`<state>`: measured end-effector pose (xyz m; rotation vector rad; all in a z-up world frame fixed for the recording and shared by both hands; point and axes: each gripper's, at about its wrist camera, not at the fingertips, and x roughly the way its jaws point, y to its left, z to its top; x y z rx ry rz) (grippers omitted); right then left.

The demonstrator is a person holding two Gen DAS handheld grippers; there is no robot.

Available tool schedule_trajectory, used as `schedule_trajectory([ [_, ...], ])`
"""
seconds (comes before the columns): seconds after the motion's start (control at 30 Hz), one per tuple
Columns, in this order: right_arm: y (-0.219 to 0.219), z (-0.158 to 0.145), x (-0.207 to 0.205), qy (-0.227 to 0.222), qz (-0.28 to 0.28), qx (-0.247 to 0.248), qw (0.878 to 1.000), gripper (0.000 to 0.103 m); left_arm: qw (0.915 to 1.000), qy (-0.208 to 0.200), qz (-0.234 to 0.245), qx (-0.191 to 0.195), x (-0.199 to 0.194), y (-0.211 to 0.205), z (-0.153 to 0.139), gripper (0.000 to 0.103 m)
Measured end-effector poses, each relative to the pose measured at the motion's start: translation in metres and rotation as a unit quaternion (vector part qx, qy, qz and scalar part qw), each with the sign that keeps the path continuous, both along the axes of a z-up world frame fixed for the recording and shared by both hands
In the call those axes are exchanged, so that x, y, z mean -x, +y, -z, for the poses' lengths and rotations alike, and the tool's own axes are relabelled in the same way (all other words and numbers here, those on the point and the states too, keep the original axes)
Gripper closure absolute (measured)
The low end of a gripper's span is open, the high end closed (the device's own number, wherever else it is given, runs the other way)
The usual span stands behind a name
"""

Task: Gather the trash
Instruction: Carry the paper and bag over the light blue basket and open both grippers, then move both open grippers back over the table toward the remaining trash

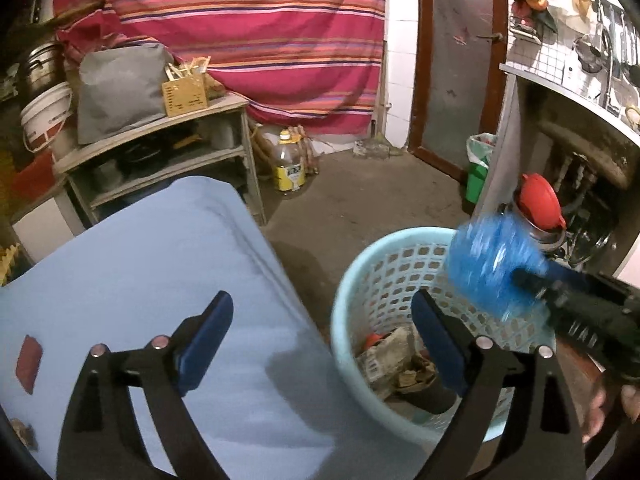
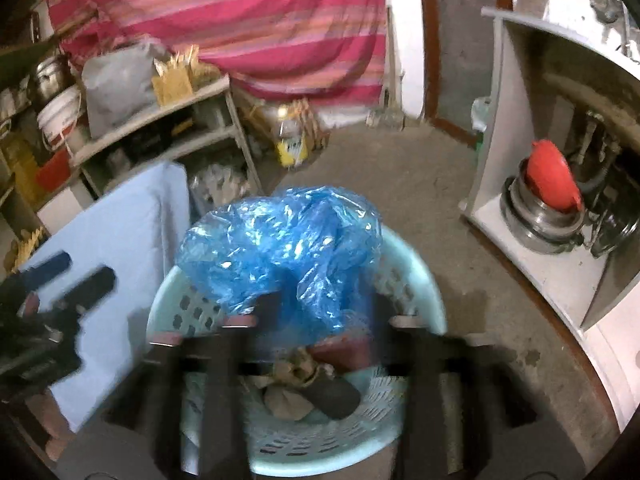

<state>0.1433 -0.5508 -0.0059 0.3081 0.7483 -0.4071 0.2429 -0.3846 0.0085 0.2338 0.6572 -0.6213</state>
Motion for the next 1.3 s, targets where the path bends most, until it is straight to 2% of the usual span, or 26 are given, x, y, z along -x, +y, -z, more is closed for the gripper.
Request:
schedule_trajectory([
  [0.1,0.005,0.005,-0.007,0.018,0.003,0.006,1.0,0.037,0.9999,0.007,-0.01,0.007,-0.003,0.015,-0.002,0.013],
  [0.13,0.005,0.004,-0.008,0.017,0.008,0.007,1.0,0.033,0.9998,0.008,-0.013,0.009,-0.004,0.02,-0.003,0.013],
  [0.2,0.008,0.001,-0.006,0.009,0.017,0.014,1.0,0.015,0.9997,0.006,-0.021,0.012,-0.004,0.032,-0.004,0.013],
  [0.27,0.011,-0.005,-0.004,-0.004,0.028,0.023,0.999,0.007,0.9994,-0.004,-0.034,0.012,-0.003,0.049,-0.006,0.013],
  [0.33,0.018,-0.01,-0.003,-0.018,0.033,0.031,0.999,0.004,0.9986,-0.019,-0.049,0.008,0.001,0.068,-0.009,0.012],
  [0.4,0.024,-0.013,-0.003,-0.025,0.034,0.037,0.998,0.004,0.9974,-0.028,-0.066,0.01,0.003,0.087,-0.012,0.008],
  [0.57,0.046,-0.017,-0.007,-0.038,0.026,0.043,0.998,0.004,0.9951,-0.031,-0.092,0.018,0.006,0.153,-0.019,0.008],
  [0.67,0.057,-0.015,-0.012,-0.042,0.016,0.035,0.998,0.004,0.9925,-0.043,-0.114,0.002,0.012,0.192,-0.017,0.008],
  [0.8,0.078,-0.008,-0.025,-0.034,-0.004,0.033,0.999,0.004,0.9889,-0.038,-0.144,-0.002,0.015,0.245,-0.008,0.008],
  [0.93,0.105,-0.007,-0.033,-0.05,-0.022,0.035,0.998,0.004,0.9847,-0.013,-0.173,0.006,0.009,0.299,0.011,0.008],
  [1.03,0.126,-0.01,-0.038,-0.065,-0.027,0.038,0.997,0.004,0.9784,-0.008,-0.207,0.003,0.001,0.334,0.02,0.008],
  [1.17,0.158,-0.012,-0.044,-0.079,-0.042,0.042,0.995,0.004,0.9715,-0.012,-0.236,0.014,-0.001,0.371,0.027,0.008],
  [1.3,0.192,-0.016,-0.045,-0.106,-0.056,0.073,0.99,0.004,0.9662,-0.009,-0.257,0.016,0.0,0.398,0.036,0.008],
])
